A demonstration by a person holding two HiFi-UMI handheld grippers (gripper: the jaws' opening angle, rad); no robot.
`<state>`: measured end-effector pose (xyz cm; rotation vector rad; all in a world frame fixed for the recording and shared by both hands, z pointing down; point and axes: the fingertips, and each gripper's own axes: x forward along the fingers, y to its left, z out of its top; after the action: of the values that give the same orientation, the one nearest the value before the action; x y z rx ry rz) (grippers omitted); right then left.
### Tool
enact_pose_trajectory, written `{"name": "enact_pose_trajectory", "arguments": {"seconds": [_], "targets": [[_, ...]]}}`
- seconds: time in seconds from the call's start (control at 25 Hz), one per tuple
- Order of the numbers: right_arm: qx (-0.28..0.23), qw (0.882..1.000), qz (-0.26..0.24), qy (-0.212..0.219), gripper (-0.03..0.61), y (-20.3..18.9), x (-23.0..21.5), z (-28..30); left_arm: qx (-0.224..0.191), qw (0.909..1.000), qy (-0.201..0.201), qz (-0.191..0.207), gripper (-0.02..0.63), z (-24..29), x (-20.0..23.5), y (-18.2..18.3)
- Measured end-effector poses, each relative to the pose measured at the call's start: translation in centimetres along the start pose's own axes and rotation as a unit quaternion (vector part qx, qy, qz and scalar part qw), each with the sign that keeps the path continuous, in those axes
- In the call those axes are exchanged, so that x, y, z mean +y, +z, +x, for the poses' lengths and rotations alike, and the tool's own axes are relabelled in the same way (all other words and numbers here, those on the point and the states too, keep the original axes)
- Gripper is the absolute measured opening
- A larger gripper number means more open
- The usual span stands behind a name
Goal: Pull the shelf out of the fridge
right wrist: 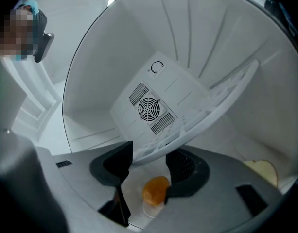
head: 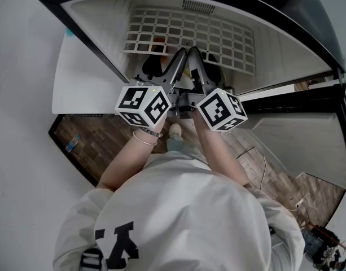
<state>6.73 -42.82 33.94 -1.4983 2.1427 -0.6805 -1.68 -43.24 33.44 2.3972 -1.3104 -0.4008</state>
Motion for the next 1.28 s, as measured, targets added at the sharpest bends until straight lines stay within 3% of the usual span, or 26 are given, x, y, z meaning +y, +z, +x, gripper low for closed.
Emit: {"name": "enact_pose_trajectory", "arguments": {"seconds": [0.4,1.28], "targets": [[0.007,1.0,0.02,0.009,0.205,-0.1,0.0,0.2,-0.009,0.9997,0.001,-0.022,0.238,-0.3,0.3,0.0],[0.003,1.0,0.026,-0.008,0.189,-0.6,1.0,-2.3,0.0,0.9997,-0.008,-0.024,0.227,-2.7,-0.8,-0.3]]}}
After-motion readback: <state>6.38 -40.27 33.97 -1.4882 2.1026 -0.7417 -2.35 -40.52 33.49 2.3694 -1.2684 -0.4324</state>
